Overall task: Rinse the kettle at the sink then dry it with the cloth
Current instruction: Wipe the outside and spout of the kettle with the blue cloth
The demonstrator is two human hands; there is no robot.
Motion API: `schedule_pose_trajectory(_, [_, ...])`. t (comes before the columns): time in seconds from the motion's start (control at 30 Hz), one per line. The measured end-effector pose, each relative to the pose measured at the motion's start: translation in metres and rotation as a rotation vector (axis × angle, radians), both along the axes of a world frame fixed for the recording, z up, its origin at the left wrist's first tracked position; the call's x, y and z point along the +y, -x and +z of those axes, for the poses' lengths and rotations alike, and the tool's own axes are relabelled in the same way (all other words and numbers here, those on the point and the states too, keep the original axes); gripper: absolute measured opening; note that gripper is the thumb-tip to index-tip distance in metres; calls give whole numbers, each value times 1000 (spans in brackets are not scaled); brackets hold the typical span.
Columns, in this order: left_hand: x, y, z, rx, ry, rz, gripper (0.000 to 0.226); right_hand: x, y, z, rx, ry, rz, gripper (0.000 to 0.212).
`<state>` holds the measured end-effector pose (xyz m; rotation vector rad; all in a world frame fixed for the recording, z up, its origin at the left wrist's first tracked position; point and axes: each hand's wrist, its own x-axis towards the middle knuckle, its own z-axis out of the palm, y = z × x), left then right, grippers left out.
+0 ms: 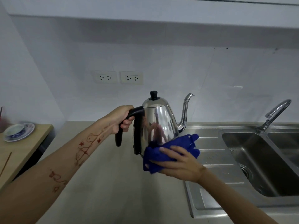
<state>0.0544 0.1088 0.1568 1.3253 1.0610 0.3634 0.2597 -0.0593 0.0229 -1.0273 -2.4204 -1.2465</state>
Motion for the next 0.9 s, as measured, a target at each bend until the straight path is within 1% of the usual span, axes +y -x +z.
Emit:
schedule_pose_trajectory(0.03, [0,2,-1,-4,5,-3,49,-1,-8,5,34,8,-5,26])
schedule_pose_trajectory(0.07, [0,3,0,-7,8,-8,50,0,-13,15,94,33,0,28])
schedule_pose_trajectory(0.13, [0,1,3,-12,3,-31,52,9,-9,44,255,92,7,43])
schedule_pose_trajectory(0.2, [1,-2,9,-25,-10,-48,54,19,11,82,501,112,-46,47])
schedule_pose_trajectory(0.23, [3,-3,11,-36,-12,-47,55,24,23,95,638,75,-86,47])
schedule_pose_trajectory(0.27, [4,-3,13,-46,-16,-44,55,26,36,102,755,34,-129,48])
schedule_pose_trajectory(0.3, [5,-3,14,-52,-24,-44,55,25,50,101,822,0,-165,51])
schedule_pose_trajectory(0.33, [6,-1,14,-54,-36,-49,55,24,59,86,803,-25,-179,53])
schedule_pose_trajectory(0.37, [6,0,14,-53,-49,-58,55,19,65,65,717,-40,-179,54])
schedule_pose_trajectory(0.43, [4,4,11,-47,-64,-70,53,3,58,17,496,6,-166,54])
schedule_pose_trajectory(0.47, [3,7,9,-45,-61,-66,53,-4,46,2,447,47,-149,57])
schedule_pose_trajectory(0.5, [2,9,6,-47,-48,-57,54,-8,33,-3,460,83,-128,62])
schedule_pose_trajectory(0.57, [0,11,2,-54,-21,-39,55,-8,21,11,603,141,-121,65])
schedule_pose_trajectory(0.67, [-1,7,4,-63,-25,-57,56,9,35,69,919,167,-166,68])
schedule_pose_trajectory(0.73, [0,4,6,-71,-42,-83,58,23,55,108,1053,159,-246,69])
schedule_pose_trajectory(0.8, [1,4,3,-77,-30,-82,61,30,69,123,1053,160,-302,73])
schedule_pose_trajectory(0.9, [0,10,-7,-67,-35,-73,59,14,67,89,1042,236,-323,85])
